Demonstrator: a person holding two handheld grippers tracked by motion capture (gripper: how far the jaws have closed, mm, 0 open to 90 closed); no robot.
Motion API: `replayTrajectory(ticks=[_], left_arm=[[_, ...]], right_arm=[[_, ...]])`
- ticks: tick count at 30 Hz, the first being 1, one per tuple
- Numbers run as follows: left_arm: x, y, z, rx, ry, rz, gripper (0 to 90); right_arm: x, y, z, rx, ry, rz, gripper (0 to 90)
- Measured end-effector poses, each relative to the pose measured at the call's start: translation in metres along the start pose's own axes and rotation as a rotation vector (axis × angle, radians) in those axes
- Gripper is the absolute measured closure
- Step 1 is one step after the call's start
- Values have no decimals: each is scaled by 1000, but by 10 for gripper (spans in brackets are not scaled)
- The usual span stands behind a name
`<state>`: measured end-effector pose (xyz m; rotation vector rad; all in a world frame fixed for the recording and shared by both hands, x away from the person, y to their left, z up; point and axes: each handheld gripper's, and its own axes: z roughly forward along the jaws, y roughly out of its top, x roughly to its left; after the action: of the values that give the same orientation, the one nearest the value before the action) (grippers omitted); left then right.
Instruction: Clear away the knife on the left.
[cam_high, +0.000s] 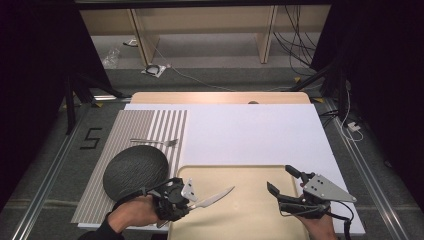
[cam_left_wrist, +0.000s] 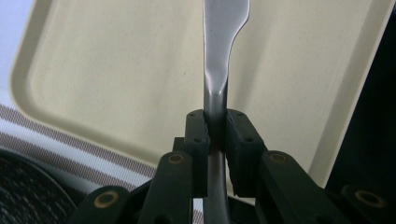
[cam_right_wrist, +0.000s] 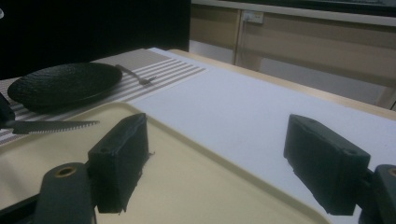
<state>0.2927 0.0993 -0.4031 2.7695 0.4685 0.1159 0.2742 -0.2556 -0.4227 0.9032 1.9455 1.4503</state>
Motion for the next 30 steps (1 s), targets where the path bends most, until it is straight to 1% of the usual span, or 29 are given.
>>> replayTrajectory(ticks=[1, 2, 3, 4, 5, 6, 8, 9, 11, 12, 16, 18, 20, 22, 25, 26, 27, 30], left_arm=[[0, 0, 0, 0, 0, 0, 792], [-2, 6, 4, -3, -9, 7, 792], [-2, 6, 4, -3, -9, 7, 792], [-4, 10, 7, 2, -16, 9, 792], [-4, 10, 7, 2, -16, 9, 792], [-7, 14, 12, 8, -18, 15, 792], [-8, 16, 15, 12, -26, 13, 793], [-10, 19, 19, 25, -35, 21, 793], [-11, 19, 21, 30, -39, 18, 793], [-13, 22, 25, 44, -38, 21, 792], [-16, 24, 30, 63, -45, 24, 792], [-20, 27, 33, 67, -57, 24, 792], [-22, 28, 35, 68, -59, 22, 792], [-25, 31, 38, 94, -61, 39, 792], [-27, 30, 42, 104, -65, 37, 792], [-31, 30, 45, 122, -68, 45, 792], [-32, 29, 46, 129, -72, 49, 793], [-33, 29, 49, 136, -82, 50, 792]], right_arm=[[0, 0, 0, 0, 0, -1, 228], [0, 0, 0, 2, 0, 0, 228], [0, 0, 0, 2, 0, 0, 228], [-1, 0, -1, 9, -1, -1, 229], [-1, 0, -1, 9, -1, -1, 229], [0, 0, -1, 2, -1, -5, 229], [0, 0, -1, 3, -2, -3, 229], [0, 0, -1, 4, -2, -3, 229], [-1, 0, -1, 4, -1, -3, 229], [-1, 0, -1, 4, -1, -3, 230], [-1, 0, -1, 3, -2, -4, 230], [0, 0, -1, 3, -1, -4, 230], [0, 0, -1, 3, -1, -4, 230], [0, 0, 0, 1, -1, -6, 230], [0, 0, -1, 8, -3, -9, 230], [0, 0, -1, 6, -2, -9, 231], [0, 0, -1, 8, -2, -8, 230], [0, 0, -1, 6, -2, -9, 230]])
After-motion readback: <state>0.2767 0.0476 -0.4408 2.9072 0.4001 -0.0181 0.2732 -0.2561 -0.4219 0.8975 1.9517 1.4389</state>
